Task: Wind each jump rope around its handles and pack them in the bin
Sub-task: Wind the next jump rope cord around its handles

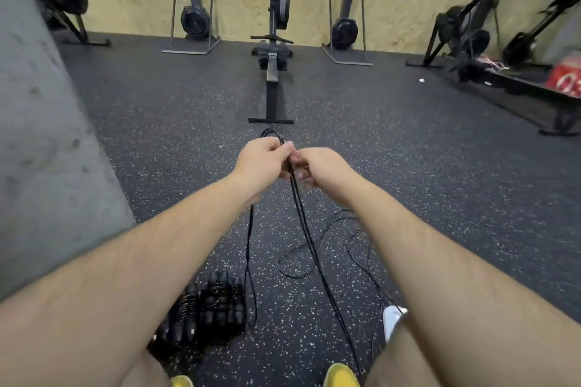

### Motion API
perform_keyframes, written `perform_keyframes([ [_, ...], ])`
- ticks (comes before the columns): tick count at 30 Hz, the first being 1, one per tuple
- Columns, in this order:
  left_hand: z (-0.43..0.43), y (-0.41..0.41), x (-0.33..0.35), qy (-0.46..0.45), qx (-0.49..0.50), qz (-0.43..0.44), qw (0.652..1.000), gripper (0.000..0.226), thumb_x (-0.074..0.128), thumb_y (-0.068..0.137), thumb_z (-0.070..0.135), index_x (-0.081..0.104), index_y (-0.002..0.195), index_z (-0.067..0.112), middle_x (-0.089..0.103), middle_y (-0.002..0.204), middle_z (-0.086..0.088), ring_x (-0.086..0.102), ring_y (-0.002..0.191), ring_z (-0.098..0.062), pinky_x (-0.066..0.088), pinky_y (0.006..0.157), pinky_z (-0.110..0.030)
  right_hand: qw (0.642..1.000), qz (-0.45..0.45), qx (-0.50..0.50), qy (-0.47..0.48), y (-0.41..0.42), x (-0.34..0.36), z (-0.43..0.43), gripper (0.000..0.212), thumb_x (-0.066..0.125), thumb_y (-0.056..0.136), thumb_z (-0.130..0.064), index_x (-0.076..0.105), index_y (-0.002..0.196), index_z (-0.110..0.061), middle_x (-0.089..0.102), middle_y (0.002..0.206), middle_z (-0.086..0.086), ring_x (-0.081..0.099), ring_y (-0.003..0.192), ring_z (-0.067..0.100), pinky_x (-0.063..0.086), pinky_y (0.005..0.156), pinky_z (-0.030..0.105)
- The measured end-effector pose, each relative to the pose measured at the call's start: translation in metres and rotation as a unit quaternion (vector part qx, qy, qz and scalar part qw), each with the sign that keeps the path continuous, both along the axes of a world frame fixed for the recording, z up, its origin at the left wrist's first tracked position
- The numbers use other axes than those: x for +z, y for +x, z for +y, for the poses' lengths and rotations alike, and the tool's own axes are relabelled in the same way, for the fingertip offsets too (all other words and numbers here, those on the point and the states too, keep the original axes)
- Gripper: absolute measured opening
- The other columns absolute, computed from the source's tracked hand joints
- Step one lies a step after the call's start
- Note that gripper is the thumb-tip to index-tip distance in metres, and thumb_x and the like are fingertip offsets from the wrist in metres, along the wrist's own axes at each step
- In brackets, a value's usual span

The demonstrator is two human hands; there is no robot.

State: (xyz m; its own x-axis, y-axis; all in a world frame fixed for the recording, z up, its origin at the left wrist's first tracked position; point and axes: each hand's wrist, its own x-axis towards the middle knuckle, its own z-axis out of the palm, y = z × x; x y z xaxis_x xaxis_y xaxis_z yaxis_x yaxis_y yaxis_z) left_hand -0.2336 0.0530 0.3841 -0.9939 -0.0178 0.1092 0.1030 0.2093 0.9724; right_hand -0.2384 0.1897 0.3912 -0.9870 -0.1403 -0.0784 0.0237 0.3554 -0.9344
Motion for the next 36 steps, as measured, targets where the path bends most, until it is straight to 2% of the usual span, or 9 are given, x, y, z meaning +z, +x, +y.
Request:
perform_keyframes([
  [3, -0.010, -0.007, 0.010, 0.055, 0.005, 0.015, 0.998, 0.025, 0.057, 0.102, 0.014, 0.066, 0.081, 0.004, 0.067, 0.080, -0.007, 0.065, 0.072, -0.022, 0.055, 0.059, -0.027, 0.994, -0.021, 0.098, 0.052, 0.007, -0.005, 0.003, 0.015, 0.058, 0.084, -0.012, 0.072, 0.088, -0.008, 0.070, 0.085, 0.004, 0.047, 0.061, 0.011, 0.039, 0.054, 0.024],
  [7, -0.020, -0.016, 0.015, 0.094, -0.017, 0.024, 0.995, 0.025, 0.053, 0.105, 0.020, 0.069, 0.088, 0.009, 0.065, 0.084, -0.006, 0.061, 0.076, -0.019, 0.052, 0.058, -0.023, 0.982, 0.084, 0.102, 0.132, 0.013, 0.003, -0.005, 0.022, 0.064, 0.095, -0.020, 0.069, 0.075, -0.012, 0.064, 0.055, -0.014, 0.049, 0.046, 0.002, 0.039, 0.050, 0.016],
  [13, -0.033, -0.011, -0.001, 0.127, -0.128, -0.049, 0.982, 0.031, 0.040, 0.109, 0.025, 0.066, 0.103, 0.009, 0.071, 0.094, -0.006, 0.066, 0.087, -0.020, 0.054, 0.073, -0.030, 0.982, 0.183, -0.041, 0.025, -0.003, 0.015, -0.025, 0.029, 0.064, 0.096, -0.024, 0.067, 0.075, -0.004, 0.061, 0.061, 0.001, 0.053, 0.047, 0.015, 0.048, 0.052, 0.030],
  [16, -0.037, 0.003, -0.017, 0.000, -0.207, -0.061, 0.977, 0.018, 0.049, 0.104, 0.006, 0.063, 0.115, 0.004, 0.075, 0.103, -0.010, 0.071, 0.099, -0.019, 0.057, 0.088, -0.028, 0.981, 0.170, -0.065, -0.062, -0.007, 0.022, -0.034, 0.032, 0.064, 0.097, -0.020, 0.062, 0.075, 0.004, 0.065, 0.068, 0.005, 0.049, 0.047, 0.012, 0.044, 0.048, 0.028],
  [22, -0.048, -0.008, -0.004, -0.067, -0.035, 0.055, 0.996, 0.012, 0.069, 0.095, 0.017, 0.074, 0.084, 0.017, 0.075, 0.081, -0.005, 0.073, 0.077, -0.027, 0.061, 0.083, -0.044, 0.995, 0.078, -0.032, -0.062, -0.009, 0.020, -0.035, 0.026, 0.042, 0.096, -0.004, 0.066, 0.106, -0.009, 0.067, 0.092, 0.005, 0.055, 0.063, 0.012, 0.044, 0.050, 0.024],
  [25, -0.050, -0.007, 0.011, -0.072, 0.000, 0.095, 0.993, 0.016, 0.069, 0.094, 0.020, 0.073, 0.086, 0.006, 0.071, 0.074, -0.005, 0.067, 0.067, -0.025, 0.059, 0.071, -0.032, 0.992, 0.048, 0.069, 0.089, 0.000, 0.002, -0.029, 0.022, 0.058, 0.087, -0.007, 0.070, 0.104, -0.012, 0.069, 0.088, 0.000, 0.055, 0.061, 0.013, 0.049, 0.057, 0.025],
  [28, -0.043, -0.001, 0.022, -0.089, -0.018, 0.110, 0.990, 0.024, 0.068, 0.096, 0.020, 0.070, 0.089, -0.003, 0.068, 0.077, -0.009, 0.060, 0.063, -0.012, 0.054, 0.067, -0.031, 0.987, 0.063, 0.090, 0.119, 0.008, -0.011, -0.034, 0.012, 0.070, 0.090, -0.022, 0.072, 0.101, -0.018, 0.067, 0.077, -0.003, 0.057, 0.060, 0.011, 0.050, 0.061, 0.024],
  [32, -0.046, 0.002, 0.028, -0.064, 0.004, 0.103, 0.993, 0.021, 0.058, 0.101, 0.022, 0.076, 0.107, 0.011, 0.075, 0.104, -0.007, 0.068, 0.090, -0.016, 0.058, 0.079, -0.033, 0.986, 0.143, 0.003, 0.089, 0.003, 0.000, -0.037, 0.010, 0.069, 0.092, -0.021, 0.072, 0.087, -0.012, 0.064, 0.066, -0.002, 0.056, 0.054, 0.009, 0.051, 0.057, 0.029],
  [36, -0.063, 0.012, 0.002, -0.126, -0.136, -0.035, 0.982, 0.033, 0.064, 0.098, 0.023, 0.061, 0.131, 0.021, 0.073, 0.117, 0.008, 0.066, 0.113, -0.012, 0.052, 0.097, -0.033, 0.983, 0.174, -0.047, -0.018, 0.002, 0.012, -0.040, 0.020, 0.073, 0.088, -0.015, 0.066, 0.074, -0.004, 0.066, 0.062, 0.004, 0.059, 0.052, 0.014, 0.053, 0.053, 0.033],
])
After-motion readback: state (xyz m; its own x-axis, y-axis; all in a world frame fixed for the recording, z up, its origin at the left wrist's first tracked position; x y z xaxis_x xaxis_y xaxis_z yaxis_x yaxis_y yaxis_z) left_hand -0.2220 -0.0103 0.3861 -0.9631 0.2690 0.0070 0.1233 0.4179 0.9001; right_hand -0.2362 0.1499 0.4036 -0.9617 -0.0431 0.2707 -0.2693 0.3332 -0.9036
